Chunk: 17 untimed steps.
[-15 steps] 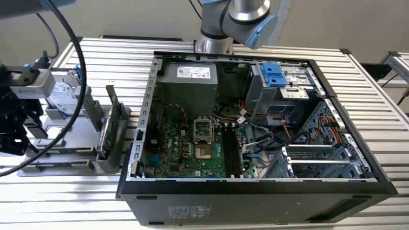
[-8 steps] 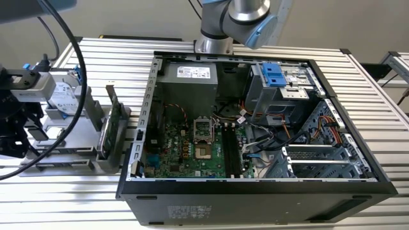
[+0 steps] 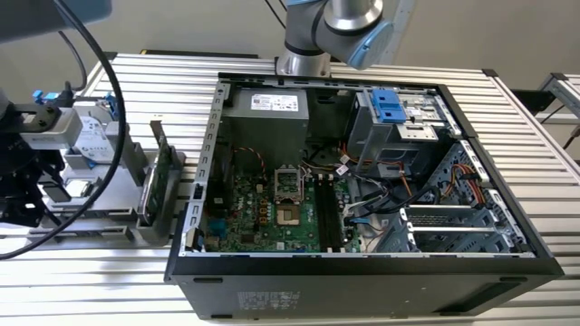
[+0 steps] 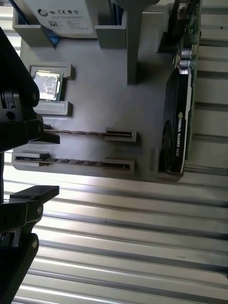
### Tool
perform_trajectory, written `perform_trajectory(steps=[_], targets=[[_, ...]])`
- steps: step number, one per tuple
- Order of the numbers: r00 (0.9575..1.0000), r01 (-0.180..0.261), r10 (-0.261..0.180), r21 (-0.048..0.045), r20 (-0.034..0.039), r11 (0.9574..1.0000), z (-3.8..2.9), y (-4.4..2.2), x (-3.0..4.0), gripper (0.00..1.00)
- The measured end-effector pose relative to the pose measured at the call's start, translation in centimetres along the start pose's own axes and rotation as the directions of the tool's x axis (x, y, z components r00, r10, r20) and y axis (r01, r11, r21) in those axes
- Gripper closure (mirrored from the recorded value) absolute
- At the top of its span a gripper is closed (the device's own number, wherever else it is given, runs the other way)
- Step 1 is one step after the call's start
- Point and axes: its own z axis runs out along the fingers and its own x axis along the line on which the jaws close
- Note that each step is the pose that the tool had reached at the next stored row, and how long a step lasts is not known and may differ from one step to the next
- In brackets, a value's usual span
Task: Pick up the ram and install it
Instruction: 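Pick up the ram and move it above insertion slot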
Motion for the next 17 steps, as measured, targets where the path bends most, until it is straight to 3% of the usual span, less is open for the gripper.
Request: perform_trajectory(steps=[17], targets=[[1.0000, -0.006, 0.006, 0.0000, 0.0003, 1.0000, 1.24, 0.39, -0.04, 0.00]])
